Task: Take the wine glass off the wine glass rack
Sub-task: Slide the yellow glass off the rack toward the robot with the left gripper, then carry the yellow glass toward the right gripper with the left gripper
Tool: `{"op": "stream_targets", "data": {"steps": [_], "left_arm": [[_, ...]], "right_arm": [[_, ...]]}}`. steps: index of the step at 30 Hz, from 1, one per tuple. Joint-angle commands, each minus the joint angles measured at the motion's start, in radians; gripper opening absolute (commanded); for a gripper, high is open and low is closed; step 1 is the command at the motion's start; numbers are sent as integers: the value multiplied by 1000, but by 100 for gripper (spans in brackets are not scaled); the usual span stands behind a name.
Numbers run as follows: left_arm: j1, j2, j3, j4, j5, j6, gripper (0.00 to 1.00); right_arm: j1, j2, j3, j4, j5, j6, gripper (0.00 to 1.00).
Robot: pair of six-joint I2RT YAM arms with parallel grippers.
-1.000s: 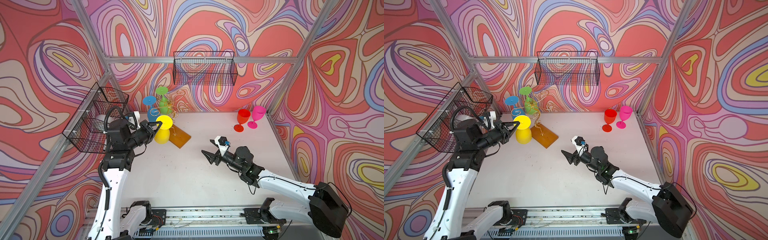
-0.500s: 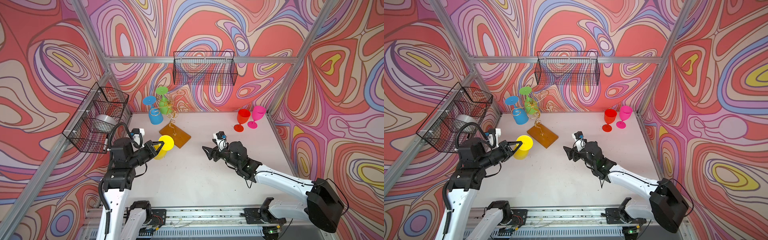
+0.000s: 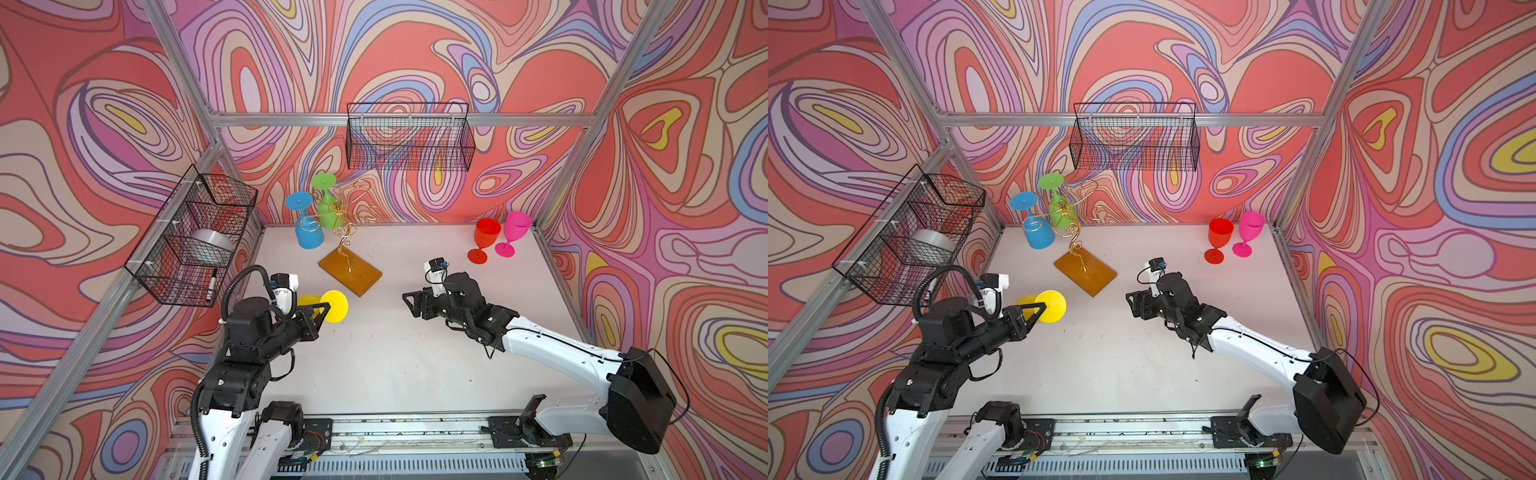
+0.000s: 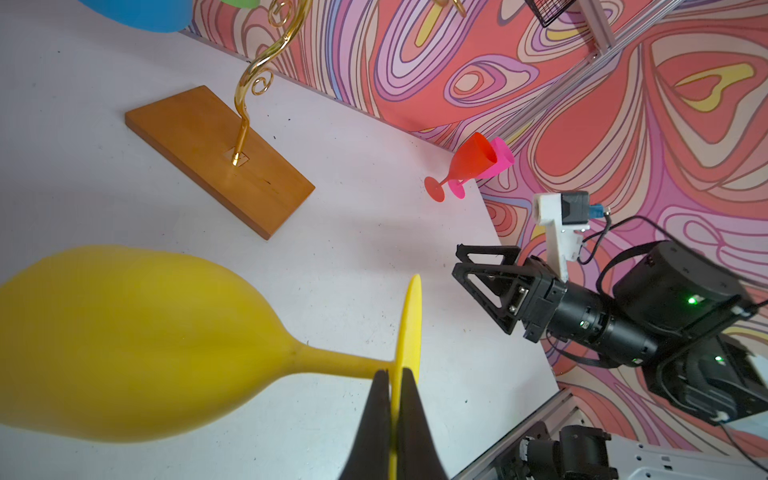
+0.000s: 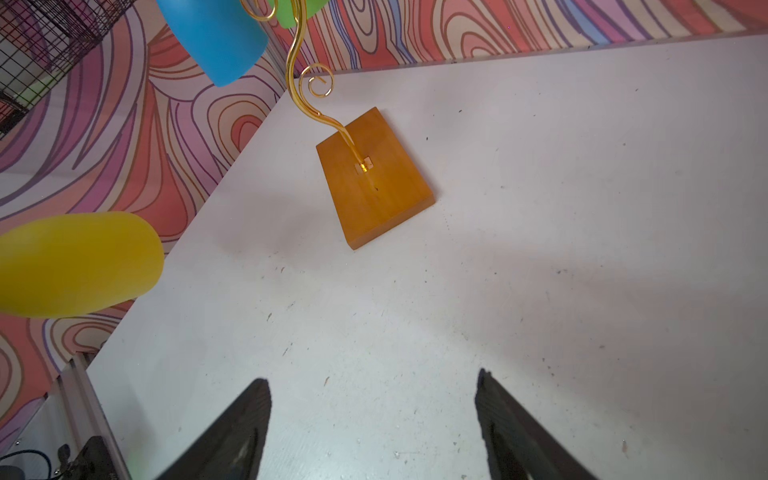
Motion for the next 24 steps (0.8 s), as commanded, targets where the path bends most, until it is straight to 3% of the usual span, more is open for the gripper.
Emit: {"op": "stream_targets", "data": {"steps": [1, 10, 18, 24], "left_arm": [[-27, -21, -30, -13, -67, 90, 0], [-247, 26, -30, 24, -250, 252, 0], [-617, 160, -33, 137, -506, 418, 0], [-936, 385, 12, 211, -844, 552, 0]], "right_arm": [[1, 18, 51, -85, -50, 62, 81], [-49, 39, 73, -117, -112, 139, 81], [-290, -9, -29, -65, -335, 331, 79], [-357, -52, -26, -150, -362, 384, 78]]}}
